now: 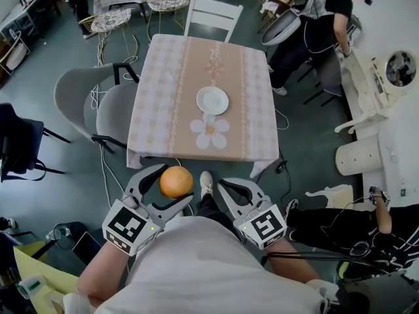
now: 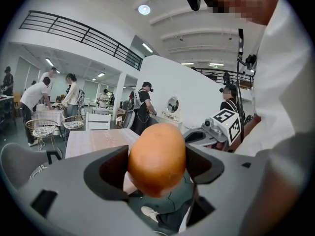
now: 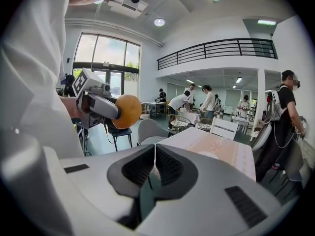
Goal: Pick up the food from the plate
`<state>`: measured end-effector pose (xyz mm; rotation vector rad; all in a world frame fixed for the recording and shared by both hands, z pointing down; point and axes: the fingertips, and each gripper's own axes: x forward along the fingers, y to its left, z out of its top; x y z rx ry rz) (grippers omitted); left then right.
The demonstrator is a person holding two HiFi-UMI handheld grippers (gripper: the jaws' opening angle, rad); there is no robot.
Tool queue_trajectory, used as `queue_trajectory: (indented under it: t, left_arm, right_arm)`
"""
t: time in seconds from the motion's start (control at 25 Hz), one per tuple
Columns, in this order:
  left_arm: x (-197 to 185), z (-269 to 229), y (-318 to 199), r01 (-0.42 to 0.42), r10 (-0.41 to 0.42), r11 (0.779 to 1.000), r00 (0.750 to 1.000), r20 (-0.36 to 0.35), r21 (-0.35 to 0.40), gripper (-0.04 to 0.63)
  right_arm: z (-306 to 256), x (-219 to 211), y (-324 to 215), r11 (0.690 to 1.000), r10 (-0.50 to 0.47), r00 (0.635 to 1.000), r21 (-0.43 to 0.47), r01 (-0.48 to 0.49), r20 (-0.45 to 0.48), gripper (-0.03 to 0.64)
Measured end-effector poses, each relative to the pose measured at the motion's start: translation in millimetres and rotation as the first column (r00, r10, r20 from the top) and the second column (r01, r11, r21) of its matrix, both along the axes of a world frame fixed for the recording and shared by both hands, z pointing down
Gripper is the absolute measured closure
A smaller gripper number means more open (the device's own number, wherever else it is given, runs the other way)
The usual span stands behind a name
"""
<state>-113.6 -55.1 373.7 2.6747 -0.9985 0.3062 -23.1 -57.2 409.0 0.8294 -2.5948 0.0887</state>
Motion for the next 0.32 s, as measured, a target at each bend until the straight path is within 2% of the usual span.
queue_trajectory:
  t: [0.32]
  left_arm:
    - [13.0,2.9,-5.6,-0.013,0.014,1.0,1.0,0.012,-0.013,0.23]
  right_arm:
    - [-2.4,14.5,-2.0,1.0,0.004,1.0,-0.006,-0.004,0.005,0.6]
